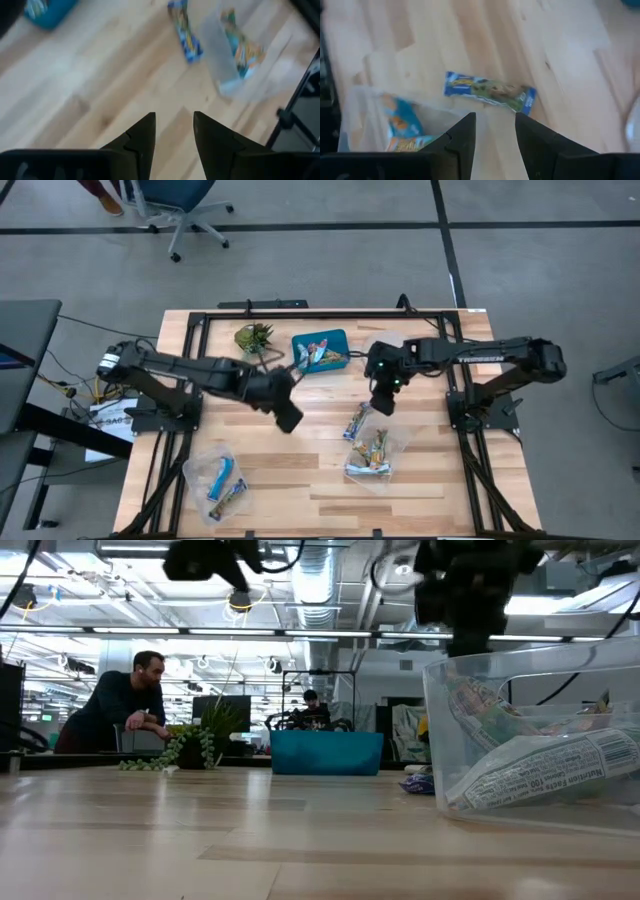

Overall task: Pick and place Granola Bars by type
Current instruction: Put the blue granola bar into the left transparent bin

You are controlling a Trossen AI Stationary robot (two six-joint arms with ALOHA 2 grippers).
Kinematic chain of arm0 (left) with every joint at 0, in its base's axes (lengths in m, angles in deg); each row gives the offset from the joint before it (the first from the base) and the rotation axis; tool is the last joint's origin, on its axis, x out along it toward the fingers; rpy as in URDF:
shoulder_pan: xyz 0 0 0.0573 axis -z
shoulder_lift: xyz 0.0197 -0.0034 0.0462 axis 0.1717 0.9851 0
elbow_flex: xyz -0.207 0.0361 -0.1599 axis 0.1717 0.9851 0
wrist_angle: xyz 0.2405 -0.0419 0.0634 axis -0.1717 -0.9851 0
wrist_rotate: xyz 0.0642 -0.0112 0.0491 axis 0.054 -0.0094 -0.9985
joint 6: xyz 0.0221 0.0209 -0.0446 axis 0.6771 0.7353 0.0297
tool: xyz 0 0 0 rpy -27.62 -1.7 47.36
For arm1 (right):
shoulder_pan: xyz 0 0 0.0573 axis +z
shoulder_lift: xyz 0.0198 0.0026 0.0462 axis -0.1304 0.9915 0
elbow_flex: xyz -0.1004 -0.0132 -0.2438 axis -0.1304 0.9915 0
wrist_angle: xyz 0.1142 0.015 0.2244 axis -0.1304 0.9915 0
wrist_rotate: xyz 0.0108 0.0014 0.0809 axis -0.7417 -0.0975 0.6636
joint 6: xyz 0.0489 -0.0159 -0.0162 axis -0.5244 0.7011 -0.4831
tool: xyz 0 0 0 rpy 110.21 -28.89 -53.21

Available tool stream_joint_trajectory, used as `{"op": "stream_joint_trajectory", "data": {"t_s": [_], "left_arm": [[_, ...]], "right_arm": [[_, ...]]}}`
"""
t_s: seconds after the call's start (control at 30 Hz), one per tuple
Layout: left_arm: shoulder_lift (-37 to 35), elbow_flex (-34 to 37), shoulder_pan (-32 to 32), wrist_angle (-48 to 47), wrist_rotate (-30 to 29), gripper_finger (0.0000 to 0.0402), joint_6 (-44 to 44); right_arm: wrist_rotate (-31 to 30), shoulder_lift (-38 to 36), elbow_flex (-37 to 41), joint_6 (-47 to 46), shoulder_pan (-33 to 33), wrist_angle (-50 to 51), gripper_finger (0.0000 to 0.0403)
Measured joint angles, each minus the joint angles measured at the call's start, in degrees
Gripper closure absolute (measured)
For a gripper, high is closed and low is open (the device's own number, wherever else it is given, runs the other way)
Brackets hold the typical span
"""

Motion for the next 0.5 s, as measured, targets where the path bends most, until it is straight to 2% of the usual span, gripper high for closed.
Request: {"op": "stream_joint_trajectory", "data": {"t_s": [0.3, 0.5], "left_arm": [[0.02, 0.00, -8.37, 4.61, 2.91, 0.0278, 10.73], [0.02, 0.00, -12.97, 6.95, 6.67, 0.0278, 19.74]], "right_arm": [[-0.08, 8.06, 1.35, -19.16, -3.56, -2.30, 0.0274], [0.07, 12.07, 1.32, -28.01, -2.61, -4.35, 0.0274]]}}
